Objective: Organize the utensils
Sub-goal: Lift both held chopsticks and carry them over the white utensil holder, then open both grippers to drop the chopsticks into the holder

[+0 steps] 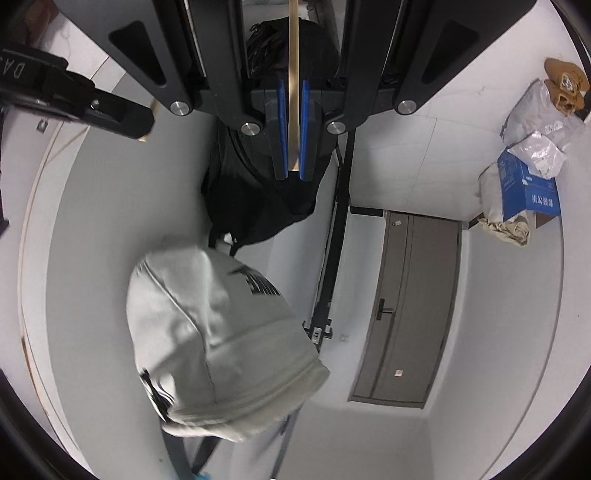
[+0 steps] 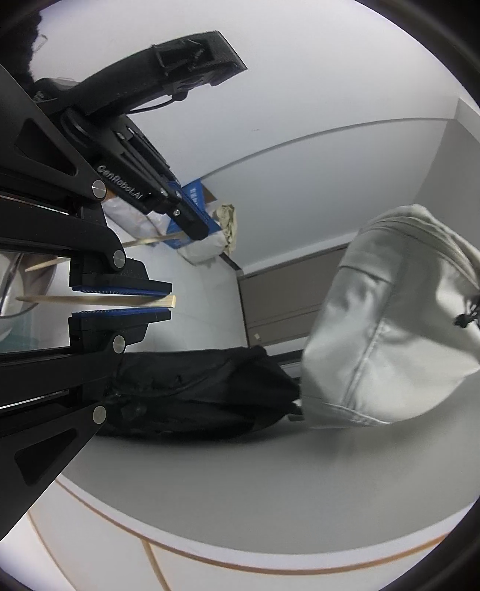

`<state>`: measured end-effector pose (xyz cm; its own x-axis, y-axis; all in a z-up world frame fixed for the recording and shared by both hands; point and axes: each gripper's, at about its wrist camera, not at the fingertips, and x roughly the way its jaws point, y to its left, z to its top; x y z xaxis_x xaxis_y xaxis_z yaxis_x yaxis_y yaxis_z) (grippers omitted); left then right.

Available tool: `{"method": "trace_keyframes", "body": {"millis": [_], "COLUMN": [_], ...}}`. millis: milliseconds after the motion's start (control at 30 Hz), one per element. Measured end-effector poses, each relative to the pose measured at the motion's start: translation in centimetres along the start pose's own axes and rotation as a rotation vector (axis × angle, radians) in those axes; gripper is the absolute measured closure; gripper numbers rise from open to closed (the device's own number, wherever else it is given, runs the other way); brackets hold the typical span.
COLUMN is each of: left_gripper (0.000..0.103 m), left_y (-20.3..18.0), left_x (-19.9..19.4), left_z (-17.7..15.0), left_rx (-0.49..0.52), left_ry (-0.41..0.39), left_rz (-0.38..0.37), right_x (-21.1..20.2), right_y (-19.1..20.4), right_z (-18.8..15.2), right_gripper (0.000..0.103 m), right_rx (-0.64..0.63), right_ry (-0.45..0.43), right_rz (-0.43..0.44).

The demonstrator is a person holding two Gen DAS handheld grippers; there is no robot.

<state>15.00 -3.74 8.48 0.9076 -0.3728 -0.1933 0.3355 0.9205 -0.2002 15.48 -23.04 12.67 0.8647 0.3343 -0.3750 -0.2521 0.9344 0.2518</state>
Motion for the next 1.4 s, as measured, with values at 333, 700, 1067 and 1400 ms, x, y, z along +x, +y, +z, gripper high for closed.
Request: {"method": "trace_keyframes", "body": {"millis": [333,700,1067,1400], "left_gripper": [0.101,0.042,0.033,0.025], "left_y": [0.1,2.3,4.1,2.1], "left_x": [-0.1,-0.7,-3.9,-8.3], "left_z": [0.3,2.2,4.0,4.0], "left_rx": [0.019,-0.103,-0.164,-0.13], "left_ry": [0.087,0.223,0.208,0.226], "left_rz": [-0.075,-0.172,-0.051,0.055], "right_x": [1.0,0.8,-4.3,-8.6], "right_y": [1.0,-0.1,-1.7,1.2], "right_z": [-2.0,-2.2,-3.3,-3.5], "right_gripper": [0.097,0.081,0.057,0.027], "right_rx": [-0.044,0.096,0.223,0.2], "right_ry": [0.043,0.08,0.019,-0.032], "right_rz": [0.026,0.104,0.081,0.104]}}
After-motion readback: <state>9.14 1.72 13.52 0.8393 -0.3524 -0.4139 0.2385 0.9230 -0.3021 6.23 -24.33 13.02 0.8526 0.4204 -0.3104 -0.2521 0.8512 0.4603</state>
